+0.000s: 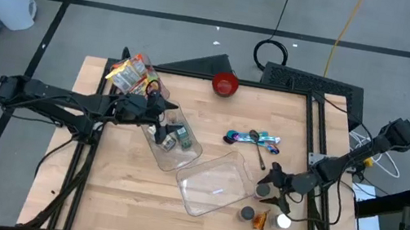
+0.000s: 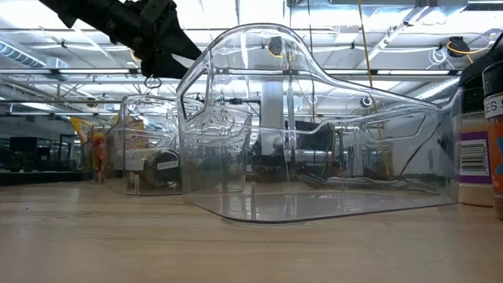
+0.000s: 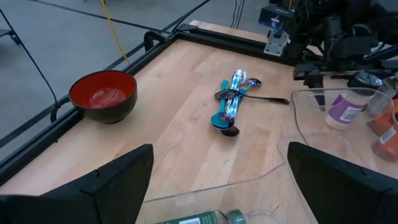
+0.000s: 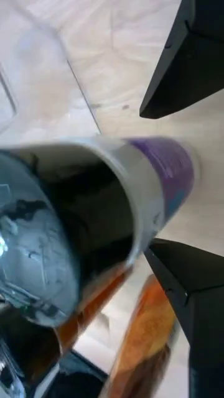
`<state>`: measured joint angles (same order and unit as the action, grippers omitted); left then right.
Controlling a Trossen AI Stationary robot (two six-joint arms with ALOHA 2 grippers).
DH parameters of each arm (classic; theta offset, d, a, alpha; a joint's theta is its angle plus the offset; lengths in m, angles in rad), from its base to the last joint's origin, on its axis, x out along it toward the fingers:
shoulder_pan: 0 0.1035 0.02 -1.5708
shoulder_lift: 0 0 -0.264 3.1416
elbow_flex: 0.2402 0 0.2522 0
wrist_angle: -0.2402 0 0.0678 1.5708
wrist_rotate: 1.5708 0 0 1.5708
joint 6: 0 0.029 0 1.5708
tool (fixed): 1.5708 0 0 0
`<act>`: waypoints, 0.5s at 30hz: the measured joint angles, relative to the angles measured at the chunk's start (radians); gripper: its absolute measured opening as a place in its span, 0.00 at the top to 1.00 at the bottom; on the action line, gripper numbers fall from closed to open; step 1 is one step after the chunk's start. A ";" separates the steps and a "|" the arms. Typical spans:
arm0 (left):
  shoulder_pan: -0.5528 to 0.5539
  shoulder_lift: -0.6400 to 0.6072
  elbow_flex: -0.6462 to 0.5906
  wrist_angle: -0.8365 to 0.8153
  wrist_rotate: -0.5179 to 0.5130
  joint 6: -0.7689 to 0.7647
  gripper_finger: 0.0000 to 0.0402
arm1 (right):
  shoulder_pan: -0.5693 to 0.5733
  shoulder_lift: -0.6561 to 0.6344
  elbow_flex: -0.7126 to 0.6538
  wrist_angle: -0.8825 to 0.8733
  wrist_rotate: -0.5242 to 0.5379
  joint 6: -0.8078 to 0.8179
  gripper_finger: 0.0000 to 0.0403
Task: Pick & Place Food Item
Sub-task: Put the purple seasoning bottle into the middle transparent bin
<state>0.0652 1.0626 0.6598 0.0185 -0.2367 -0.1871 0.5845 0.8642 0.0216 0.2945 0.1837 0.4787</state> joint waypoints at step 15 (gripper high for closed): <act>0.000 0.000 0.000 0.001 0.000 0.000 0.06 | -0.001 0.004 -0.001 0.046 0.025 -0.074 0.51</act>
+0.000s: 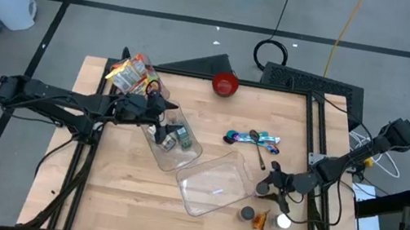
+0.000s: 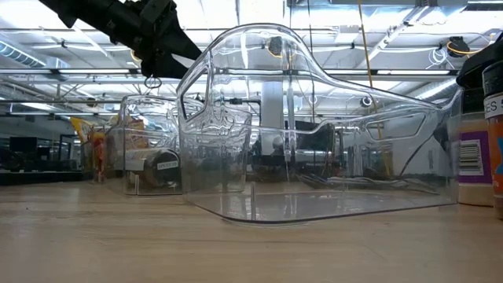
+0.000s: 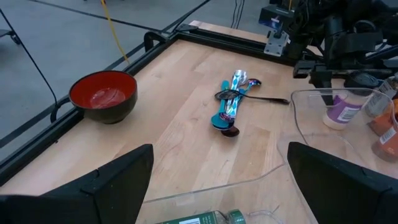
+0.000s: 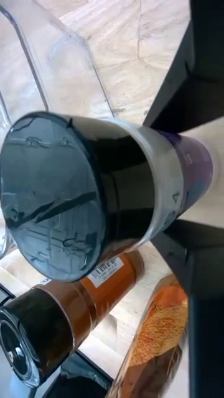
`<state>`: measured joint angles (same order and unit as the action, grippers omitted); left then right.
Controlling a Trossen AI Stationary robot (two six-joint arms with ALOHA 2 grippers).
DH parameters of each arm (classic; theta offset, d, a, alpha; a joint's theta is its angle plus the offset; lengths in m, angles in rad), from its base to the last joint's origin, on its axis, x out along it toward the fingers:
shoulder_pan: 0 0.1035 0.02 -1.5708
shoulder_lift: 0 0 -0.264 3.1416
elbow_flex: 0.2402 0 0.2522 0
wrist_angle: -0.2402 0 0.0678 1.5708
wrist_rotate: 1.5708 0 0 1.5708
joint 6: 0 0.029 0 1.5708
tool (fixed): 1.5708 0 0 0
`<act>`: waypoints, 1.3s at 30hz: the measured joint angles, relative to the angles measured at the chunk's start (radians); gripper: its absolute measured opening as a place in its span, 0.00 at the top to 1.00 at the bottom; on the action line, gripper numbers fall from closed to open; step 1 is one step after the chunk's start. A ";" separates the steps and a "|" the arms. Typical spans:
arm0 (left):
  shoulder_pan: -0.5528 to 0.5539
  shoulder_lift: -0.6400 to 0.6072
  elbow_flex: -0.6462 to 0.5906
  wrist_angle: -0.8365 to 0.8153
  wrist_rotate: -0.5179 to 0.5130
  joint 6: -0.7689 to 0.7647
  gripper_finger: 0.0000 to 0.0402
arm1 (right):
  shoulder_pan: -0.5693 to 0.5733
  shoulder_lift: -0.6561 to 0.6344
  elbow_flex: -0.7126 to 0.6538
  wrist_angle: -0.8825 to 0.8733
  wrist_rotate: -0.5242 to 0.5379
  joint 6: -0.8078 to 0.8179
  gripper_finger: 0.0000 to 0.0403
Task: Pick & Place Food Item
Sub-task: Put the purple seasoning bottle into the middle transparent bin
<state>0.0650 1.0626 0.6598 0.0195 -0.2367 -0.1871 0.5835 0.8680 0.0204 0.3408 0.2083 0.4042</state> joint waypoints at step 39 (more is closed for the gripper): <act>0.034 0.034 0.190 -0.092 0.080 0.029 0.06 | -0.276 -0.112 0.547 -0.366 0.326 -0.335 0.66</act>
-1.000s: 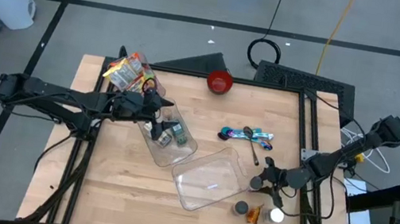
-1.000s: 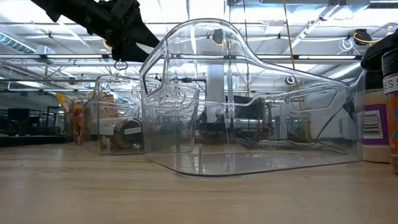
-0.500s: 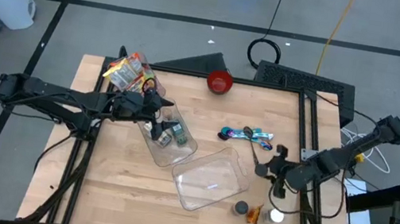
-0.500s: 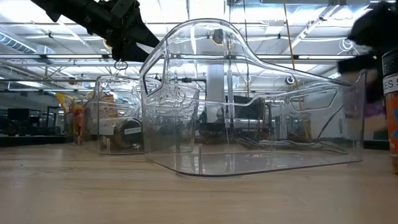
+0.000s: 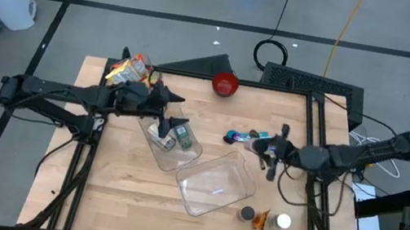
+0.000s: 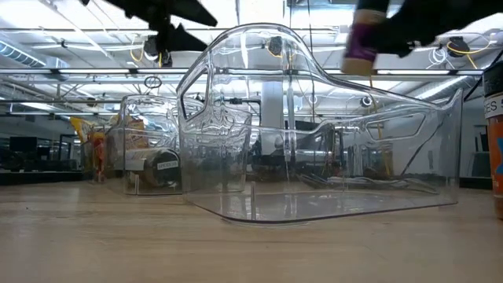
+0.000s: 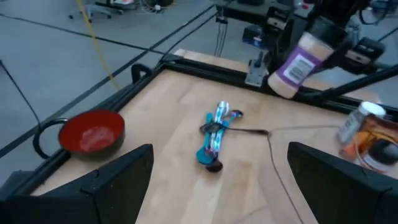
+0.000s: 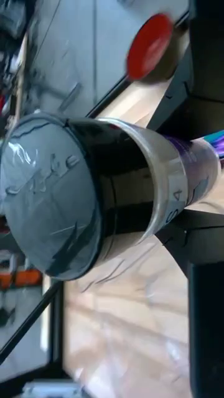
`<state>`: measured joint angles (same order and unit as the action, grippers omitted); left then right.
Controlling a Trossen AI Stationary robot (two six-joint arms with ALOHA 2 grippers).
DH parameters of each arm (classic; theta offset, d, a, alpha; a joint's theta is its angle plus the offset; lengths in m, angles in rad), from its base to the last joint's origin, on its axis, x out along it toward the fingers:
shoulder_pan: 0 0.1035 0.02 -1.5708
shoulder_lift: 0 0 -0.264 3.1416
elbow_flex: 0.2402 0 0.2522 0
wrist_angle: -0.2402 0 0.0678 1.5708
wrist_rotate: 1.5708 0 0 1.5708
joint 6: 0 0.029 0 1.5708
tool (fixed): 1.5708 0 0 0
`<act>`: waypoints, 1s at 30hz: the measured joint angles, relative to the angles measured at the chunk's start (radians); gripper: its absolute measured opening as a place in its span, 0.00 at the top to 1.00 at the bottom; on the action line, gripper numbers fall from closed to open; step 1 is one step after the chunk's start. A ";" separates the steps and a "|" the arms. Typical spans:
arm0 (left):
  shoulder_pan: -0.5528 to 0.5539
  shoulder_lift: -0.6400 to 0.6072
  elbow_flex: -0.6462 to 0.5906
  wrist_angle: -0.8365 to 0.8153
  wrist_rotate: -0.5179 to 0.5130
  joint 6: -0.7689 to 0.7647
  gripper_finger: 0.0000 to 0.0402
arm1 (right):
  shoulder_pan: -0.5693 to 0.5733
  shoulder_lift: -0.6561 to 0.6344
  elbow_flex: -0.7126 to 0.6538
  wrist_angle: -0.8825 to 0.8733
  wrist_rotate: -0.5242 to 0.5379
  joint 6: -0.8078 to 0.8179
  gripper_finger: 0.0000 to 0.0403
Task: Pick & Place Food Item
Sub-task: Put the purple seasoning bottle into the middle transparent bin
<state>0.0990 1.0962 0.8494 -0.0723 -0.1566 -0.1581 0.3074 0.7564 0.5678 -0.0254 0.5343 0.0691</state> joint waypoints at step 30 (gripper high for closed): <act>-0.047 0.444 0.495 -0.258 0.155 0.236 0.06 | -0.413 0.668 0.361 0.242 -0.618 -0.078 0.66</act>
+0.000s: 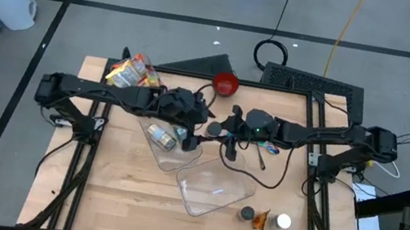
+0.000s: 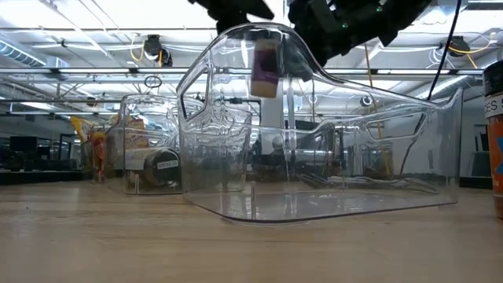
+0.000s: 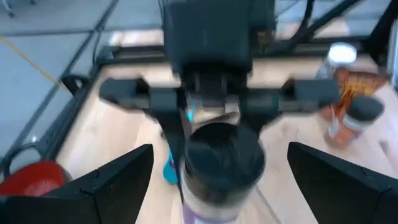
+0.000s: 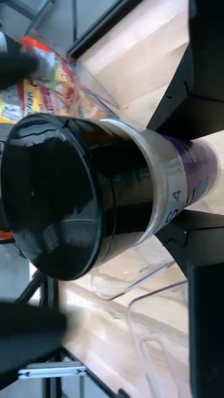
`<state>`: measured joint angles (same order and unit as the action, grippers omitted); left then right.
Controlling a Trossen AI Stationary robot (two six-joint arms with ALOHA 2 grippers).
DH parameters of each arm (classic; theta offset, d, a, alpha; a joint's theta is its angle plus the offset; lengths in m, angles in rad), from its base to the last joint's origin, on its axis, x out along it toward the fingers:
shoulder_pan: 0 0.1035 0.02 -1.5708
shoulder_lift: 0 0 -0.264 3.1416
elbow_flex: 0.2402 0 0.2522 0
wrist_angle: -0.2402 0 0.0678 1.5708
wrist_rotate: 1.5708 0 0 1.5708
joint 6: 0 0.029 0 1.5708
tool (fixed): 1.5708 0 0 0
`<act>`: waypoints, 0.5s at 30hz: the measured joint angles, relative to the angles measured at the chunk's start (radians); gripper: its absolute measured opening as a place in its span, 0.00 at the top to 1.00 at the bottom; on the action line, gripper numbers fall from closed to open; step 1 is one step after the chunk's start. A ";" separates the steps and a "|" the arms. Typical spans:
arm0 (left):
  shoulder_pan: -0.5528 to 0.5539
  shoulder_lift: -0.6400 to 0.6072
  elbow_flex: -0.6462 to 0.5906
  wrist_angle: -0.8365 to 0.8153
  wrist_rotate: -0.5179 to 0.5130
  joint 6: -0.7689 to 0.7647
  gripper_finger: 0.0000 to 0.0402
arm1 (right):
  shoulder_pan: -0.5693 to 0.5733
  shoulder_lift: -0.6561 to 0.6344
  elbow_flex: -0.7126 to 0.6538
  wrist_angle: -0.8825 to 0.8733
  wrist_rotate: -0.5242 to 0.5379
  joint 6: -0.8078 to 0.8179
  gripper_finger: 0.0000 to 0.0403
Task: Pick & Place Food Item
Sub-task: Put the purple seasoning bottle into the middle transparent bin
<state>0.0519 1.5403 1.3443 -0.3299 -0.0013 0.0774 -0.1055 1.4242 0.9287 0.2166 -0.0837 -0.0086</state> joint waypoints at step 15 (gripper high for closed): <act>0.004 0.066 -0.003 0.044 -0.033 0.025 0.23 | 0.000 0.003 0.000 -0.025 0.000 0.007 0.66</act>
<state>0.0555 1.6058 1.3411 -0.2859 -0.0343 0.1024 -0.1051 1.4277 0.9283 0.1914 -0.0837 -0.0017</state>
